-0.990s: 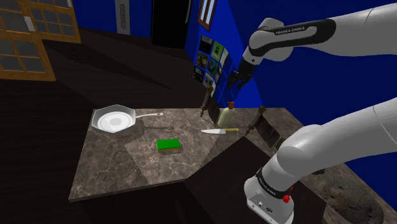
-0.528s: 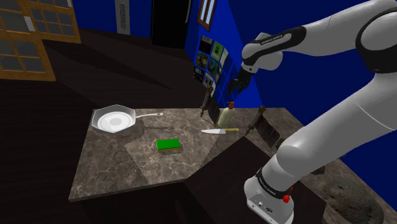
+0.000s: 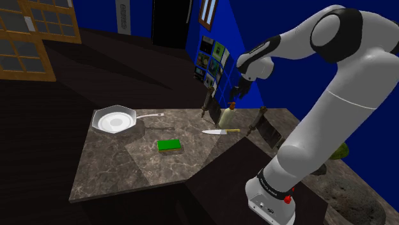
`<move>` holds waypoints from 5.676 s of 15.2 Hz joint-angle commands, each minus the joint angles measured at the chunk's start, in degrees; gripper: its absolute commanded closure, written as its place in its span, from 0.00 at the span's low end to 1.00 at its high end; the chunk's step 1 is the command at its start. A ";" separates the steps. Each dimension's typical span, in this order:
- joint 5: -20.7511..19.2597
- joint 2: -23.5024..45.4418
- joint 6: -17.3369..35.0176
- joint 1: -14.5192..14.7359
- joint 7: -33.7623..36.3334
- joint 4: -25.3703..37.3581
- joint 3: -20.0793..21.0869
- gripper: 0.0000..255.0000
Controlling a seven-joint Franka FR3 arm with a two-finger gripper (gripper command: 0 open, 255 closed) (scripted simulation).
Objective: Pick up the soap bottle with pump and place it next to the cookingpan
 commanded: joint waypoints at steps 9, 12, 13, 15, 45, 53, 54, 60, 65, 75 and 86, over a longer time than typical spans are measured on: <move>11.53 20.41 4.29 -8.01 -13.15 13.43 2.99 0.00; 12.91 22.38 5.82 -8.74 -14.08 13.75 4.02 0.00; 13.37 23.04 6.32 -8.99 -14.38 13.88 4.38 0.00; 14.26 24.38 7.29 -9.51 -14.98 14.18 5.09 0.00; 9.03 17.35 1.15 -6.73 -11.22 13.81 1.36 1.00; 5.38 12.84 -3.53 -5.26 -8.63 14.54 -0.61 1.00; 4.94 12.30 -4.14 -5.10 -8.32 14.69 -0.81 1.00; 2.46 9.27 -7.89 -4.32 -6.55 15.88 -1.82 1.00; 0.62 6.99 -11.14 -3.84 -5.23 17.24 -2.42 1.00; -2.30 3.23 -17.94 -3.22 -3.08 20.93 -3.09 1.00; -4.32 0.49 -25.79 -2.90 -1.50 26.52 -3.35 1.00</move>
